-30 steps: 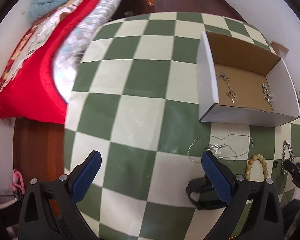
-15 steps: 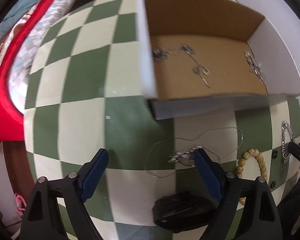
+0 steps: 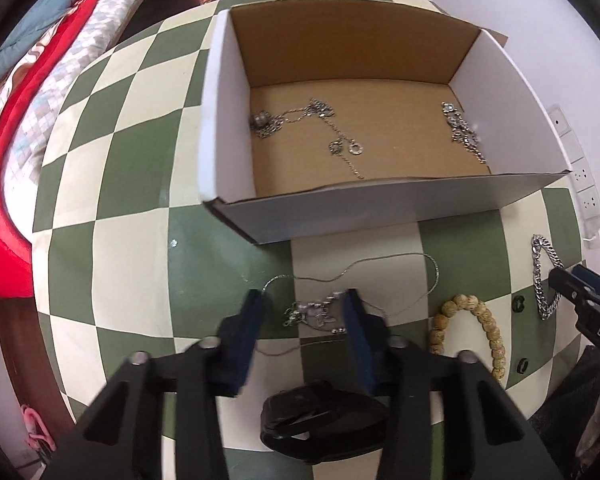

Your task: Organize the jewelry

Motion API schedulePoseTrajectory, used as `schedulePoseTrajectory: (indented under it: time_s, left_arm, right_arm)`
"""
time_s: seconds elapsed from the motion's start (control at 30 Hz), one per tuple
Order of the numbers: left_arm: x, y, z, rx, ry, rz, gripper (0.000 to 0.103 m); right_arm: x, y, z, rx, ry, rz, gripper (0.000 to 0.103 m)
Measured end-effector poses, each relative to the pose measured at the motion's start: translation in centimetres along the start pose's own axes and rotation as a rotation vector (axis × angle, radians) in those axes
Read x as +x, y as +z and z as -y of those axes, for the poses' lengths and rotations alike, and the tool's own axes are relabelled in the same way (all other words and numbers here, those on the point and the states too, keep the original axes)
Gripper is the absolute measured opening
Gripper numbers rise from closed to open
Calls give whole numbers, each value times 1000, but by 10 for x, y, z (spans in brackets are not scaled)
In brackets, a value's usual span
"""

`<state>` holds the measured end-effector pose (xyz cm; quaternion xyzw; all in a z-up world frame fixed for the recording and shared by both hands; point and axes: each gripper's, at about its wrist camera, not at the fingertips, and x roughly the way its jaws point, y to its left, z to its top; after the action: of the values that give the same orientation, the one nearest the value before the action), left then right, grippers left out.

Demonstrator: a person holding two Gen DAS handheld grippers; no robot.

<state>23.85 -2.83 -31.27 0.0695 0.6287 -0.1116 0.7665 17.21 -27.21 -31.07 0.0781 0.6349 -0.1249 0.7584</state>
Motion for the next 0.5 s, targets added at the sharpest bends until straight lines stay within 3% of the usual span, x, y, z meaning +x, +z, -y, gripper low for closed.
schedulePoseTrajectory:
  time_s: [0.1, 0.17, 0.23, 0.5]
  left_arm:
    - [-1, 2, 5, 6, 3, 7, 13]
    - [-2, 0, 6, 10, 5, 9, 5]
    - [-2, 3, 9, 9, 5, 10, 3]
    - [-13, -3, -2, -32, 1, 28, 2]
  right_arm:
    - [-2, 1, -4, -20, 1, 20, 45]
    - [-3, 2, -9, -41, -1, 24, 23]
    - [-3, 3, -13, -57, -3, 25, 11]
    - [-9, -2, -15, -49, 29, 32, 8]
